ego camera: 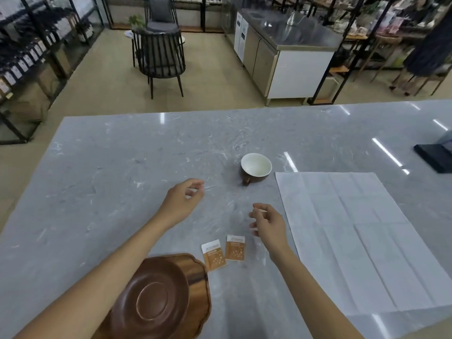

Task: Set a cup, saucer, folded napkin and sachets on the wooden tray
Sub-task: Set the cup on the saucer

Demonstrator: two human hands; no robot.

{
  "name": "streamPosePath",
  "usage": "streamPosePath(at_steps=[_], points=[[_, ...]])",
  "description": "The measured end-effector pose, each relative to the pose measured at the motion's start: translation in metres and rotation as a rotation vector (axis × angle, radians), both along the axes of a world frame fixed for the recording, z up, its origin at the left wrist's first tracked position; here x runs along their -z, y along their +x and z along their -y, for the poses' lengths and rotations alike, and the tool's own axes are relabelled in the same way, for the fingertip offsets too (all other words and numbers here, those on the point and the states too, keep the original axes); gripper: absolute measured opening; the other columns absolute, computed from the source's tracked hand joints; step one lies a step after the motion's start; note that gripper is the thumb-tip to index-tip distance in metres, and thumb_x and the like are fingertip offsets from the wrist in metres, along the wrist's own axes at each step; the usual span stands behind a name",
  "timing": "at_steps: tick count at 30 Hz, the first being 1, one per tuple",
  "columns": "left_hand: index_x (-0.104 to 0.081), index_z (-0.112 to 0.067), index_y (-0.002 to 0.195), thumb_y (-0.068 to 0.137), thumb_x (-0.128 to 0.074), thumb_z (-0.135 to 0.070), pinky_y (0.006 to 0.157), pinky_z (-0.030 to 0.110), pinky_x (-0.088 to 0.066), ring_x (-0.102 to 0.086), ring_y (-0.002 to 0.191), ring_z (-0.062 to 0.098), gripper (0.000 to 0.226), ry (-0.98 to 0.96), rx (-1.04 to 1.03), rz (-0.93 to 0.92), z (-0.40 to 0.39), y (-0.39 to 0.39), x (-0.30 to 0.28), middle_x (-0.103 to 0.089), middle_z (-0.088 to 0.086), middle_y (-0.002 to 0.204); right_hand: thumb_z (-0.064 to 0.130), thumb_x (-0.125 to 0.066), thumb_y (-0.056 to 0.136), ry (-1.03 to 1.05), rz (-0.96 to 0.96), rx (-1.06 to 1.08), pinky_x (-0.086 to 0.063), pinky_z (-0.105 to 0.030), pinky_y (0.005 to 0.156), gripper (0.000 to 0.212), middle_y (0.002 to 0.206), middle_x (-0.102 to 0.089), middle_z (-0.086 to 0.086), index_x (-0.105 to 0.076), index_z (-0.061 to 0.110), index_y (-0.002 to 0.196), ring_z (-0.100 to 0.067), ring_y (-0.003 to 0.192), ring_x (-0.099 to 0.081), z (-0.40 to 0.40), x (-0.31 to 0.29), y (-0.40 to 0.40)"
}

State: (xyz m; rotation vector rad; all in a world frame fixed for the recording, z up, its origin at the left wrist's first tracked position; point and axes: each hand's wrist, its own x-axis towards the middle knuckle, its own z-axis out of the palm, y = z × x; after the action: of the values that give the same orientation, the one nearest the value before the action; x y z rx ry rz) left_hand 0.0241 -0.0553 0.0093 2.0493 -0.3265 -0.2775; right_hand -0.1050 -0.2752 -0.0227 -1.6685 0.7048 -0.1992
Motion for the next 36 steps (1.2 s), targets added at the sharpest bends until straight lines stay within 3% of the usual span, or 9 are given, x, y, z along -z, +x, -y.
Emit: streamPosePath(at_steps=[7, 12, 16, 18, 20, 22, 27, 30, 36], points=[[-0.057, -0.019, 0.139, 0.101, -0.059, -0.027, 0.098, 0.043, -0.056, -0.064, 0.114, 0.023, 0.039, 0.050, 0.163, -0.069, 0.072, 0.075, 0.000, -0.062, 0.001, 0.135, 0.023, -0.054, 0.104, 0.291, -0.020, 0.021, -0.050, -0.026, 0.050, 0.018, 0.091, -0.073, -0.005, -0.067, 0.022, 0.117, -0.018, 0.063, -0.063, 0.030, 0.006, 0.058], [-0.046, -0.020, 0.149, 0.099, -0.063, -0.023, 0.096, 0.036, -0.055, -0.059, 0.122, 0.018, 0.052, -0.023, 0.243, -0.188, 0.109, 0.107, 0.009, -0.052, -0.006, 0.147, 0.037, -0.058, 0.103, 0.486, -0.035, -0.030, -0.052, -0.029, 0.054, 0.023, 0.090, -0.075, -0.005, -0.072, 0.018, 0.102, -0.019, 0.068, -0.065, 0.033, 0.012, 0.087], [-0.043, -0.022, 0.151, 0.097, -0.066, -0.024, 0.106, 0.040, -0.051, -0.052, 0.131, 0.014, 0.059, -0.012, 0.307, -0.314, 0.140, 0.134, 0.028, -0.046, -0.012, 0.152, 0.045, -0.057, 0.103, 0.706, -0.096, -0.094, -0.055, -0.024, 0.054, 0.032, 0.101, -0.079, -0.007, -0.069, 0.016, 0.112, -0.012, 0.064, -0.066, 0.042, 0.027, 0.115], [-0.043, -0.024, 0.151, 0.097, -0.067, -0.022, 0.105, 0.030, -0.051, -0.052, 0.131, 0.009, 0.059, -0.021, 0.376, -0.347, 0.153, 0.141, 0.032, -0.049, -0.018, 0.145, 0.045, -0.057, 0.103, 0.759, -0.088, -0.123, -0.054, -0.022, 0.053, 0.032, 0.100, -0.078, -0.006, -0.071, 0.018, 0.113, -0.010, 0.061, -0.064, 0.049, 0.031, 0.121], [-0.043, -0.022, 0.151, 0.096, -0.068, -0.017, 0.104, 0.022, -0.049, -0.052, 0.131, 0.006, 0.060, -0.035, 0.422, -0.352, 0.159, 0.140, 0.029, -0.050, -0.017, 0.147, 0.043, -0.057, 0.103, 0.791, -0.075, -0.155, -0.054, -0.023, 0.055, 0.032, 0.097, -0.075, -0.006, -0.074, 0.018, 0.115, -0.011, 0.061, -0.061, 0.052, 0.028, 0.120], [-0.039, -0.019, 0.154, 0.094, -0.070, -0.011, 0.110, 0.025, -0.045, -0.051, 0.136, 0.008, 0.067, -0.059, 0.449, -0.370, 0.159, 0.140, 0.027, -0.048, -0.009, 0.153, 0.038, -0.056, 0.105, 0.822, -0.069, -0.176, -0.052, -0.024, 0.053, 0.034, 0.091, -0.071, -0.004, -0.073, 0.013, 0.120, -0.010, 0.058, -0.056, 0.051, 0.026, 0.120], [-0.034, -0.023, 0.156, 0.092, -0.070, -0.003, 0.107, 0.023, -0.047, -0.050, 0.137, 0.004, 0.076, -0.129, 0.500, -0.457, 0.152, 0.141, 0.030, -0.048, -0.009, 0.154, 0.029, -0.051, 0.108, 0.871, -0.057, -0.217, -0.032, -0.017, 0.042, 0.025, 0.072, -0.051, 0.006, -0.068, 0.010, 0.112, -0.006, 0.050, -0.035, 0.051, 0.022, 0.119], [-0.037, -0.030, 0.154, 0.091, -0.071, -0.004, 0.101, 0.032, -0.054, -0.050, 0.137, 0.005, 0.076, -0.243, 0.464, -0.583, 0.151, 0.139, 0.035, -0.045, -0.012, 0.156, 0.026, -0.047, 0.109, 0.817, -0.071, -0.237, -0.024, -0.017, 0.042, 0.022, 0.070, -0.044, 0.005, -0.063, 0.012, 0.104, -0.006, 0.050, -0.028, 0.054, 0.022, 0.121], [-0.043, -0.030, 0.152, 0.088, -0.074, -0.003, 0.105, 0.045, -0.052, -0.051, 0.137, 0.007, 0.076, -0.327, 0.379, -0.568, 0.150, 0.125, 0.037, -0.043, -0.014, 0.157, 0.027, -0.045, 0.110, 0.726, -0.074, -0.262, -0.023, -0.018, 0.039, 0.025, 0.070, -0.044, 0.005, -0.063, 0.013, 0.099, -0.006, 0.050, -0.026, 0.058, 0.023, 0.114]])
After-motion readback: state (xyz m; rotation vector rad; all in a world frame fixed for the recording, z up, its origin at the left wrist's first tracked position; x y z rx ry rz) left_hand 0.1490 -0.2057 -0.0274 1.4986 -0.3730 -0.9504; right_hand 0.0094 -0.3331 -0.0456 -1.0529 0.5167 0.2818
